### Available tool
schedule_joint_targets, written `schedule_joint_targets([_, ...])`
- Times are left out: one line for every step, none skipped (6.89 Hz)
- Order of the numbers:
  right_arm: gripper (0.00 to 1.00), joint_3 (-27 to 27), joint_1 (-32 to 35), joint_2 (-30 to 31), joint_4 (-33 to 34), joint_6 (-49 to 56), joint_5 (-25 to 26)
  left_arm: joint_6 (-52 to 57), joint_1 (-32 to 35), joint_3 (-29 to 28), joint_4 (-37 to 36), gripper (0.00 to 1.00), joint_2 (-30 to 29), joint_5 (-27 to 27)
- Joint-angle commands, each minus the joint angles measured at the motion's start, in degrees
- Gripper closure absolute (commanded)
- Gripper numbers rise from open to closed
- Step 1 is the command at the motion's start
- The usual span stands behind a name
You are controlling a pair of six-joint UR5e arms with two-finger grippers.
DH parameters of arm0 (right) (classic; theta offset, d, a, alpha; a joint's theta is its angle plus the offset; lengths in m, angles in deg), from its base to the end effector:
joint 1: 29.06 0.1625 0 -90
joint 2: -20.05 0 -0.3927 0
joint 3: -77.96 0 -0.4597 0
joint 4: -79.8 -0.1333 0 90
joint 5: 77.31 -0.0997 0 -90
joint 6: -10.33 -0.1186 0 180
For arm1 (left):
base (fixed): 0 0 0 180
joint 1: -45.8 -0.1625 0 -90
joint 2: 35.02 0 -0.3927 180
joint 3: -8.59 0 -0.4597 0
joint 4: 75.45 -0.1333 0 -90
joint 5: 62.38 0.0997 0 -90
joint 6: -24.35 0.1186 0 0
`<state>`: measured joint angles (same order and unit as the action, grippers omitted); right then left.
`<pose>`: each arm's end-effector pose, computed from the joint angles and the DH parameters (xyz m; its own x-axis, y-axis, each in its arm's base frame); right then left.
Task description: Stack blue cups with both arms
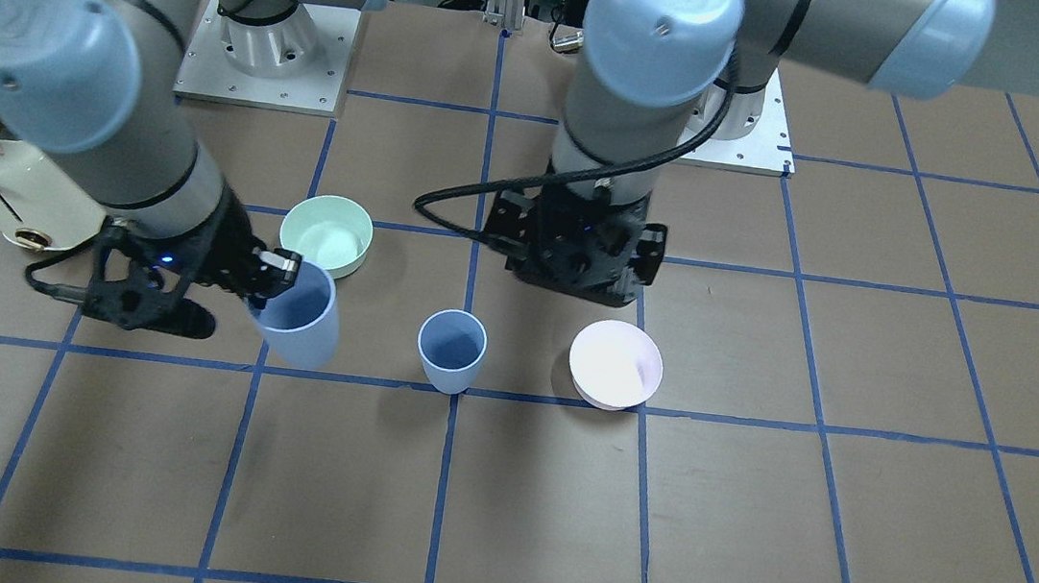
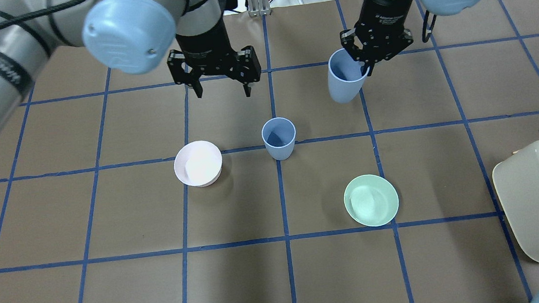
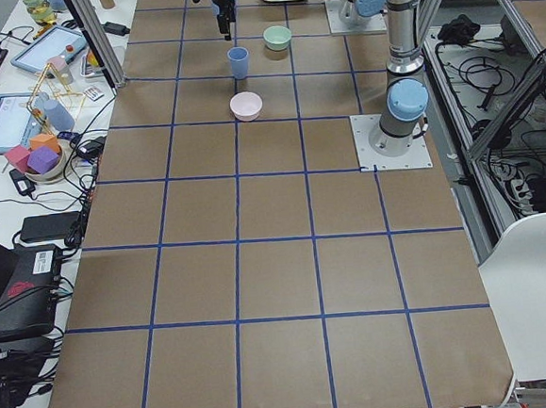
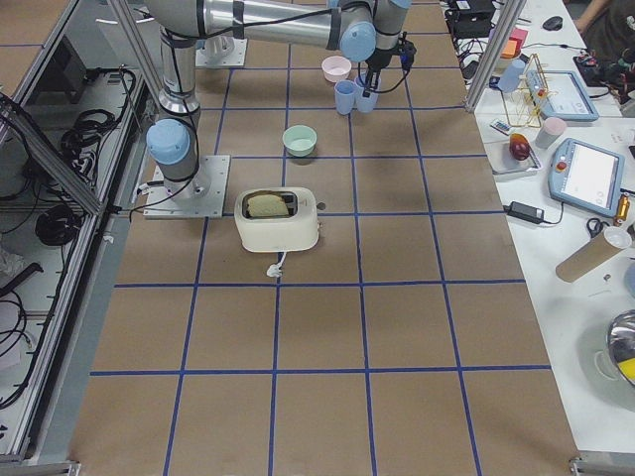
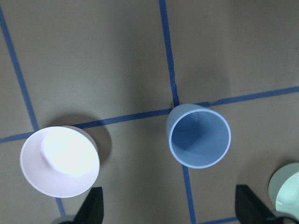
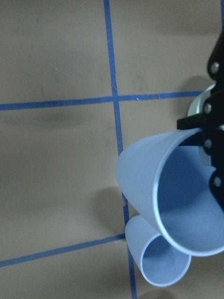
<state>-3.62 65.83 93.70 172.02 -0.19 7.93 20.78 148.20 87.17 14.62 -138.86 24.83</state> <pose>0.1983 -0.6387 0.3484 -0.9924 0.1056 -0.0630 0.0980 0.9888 0.1129 -0.2749 -0.6027 0.4017 -0.9874 0.1512 0.0458 0.1533 0.9871 0.0464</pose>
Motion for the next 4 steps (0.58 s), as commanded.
schedule_joint_targets([1.0,-0.2,8.6,0.0,-0.2,-7.8,-1.5,8.3,-8.9,1.2,7.3,0.0,8.4,0.9])
schedule_joint_targets([1.0,-0.2,10.0,-0.1,0.1,-10.0,-3.6,11.4,-10.4,3.5,7.7,0.0,11.1,0.7])
schedule_joint_targets([1.0,-0.2,10.2,-0.9,0.2,-11.6,-3.5,11.0,-11.3,7.0,3.7,0.0,13.1,0.6])
schedule_joint_targets([1.0,-0.2,10.2,-2.0,0.3,-11.6,-3.5,11.2,-11.3,10.2,1.5,0.0,14.8,0.6])
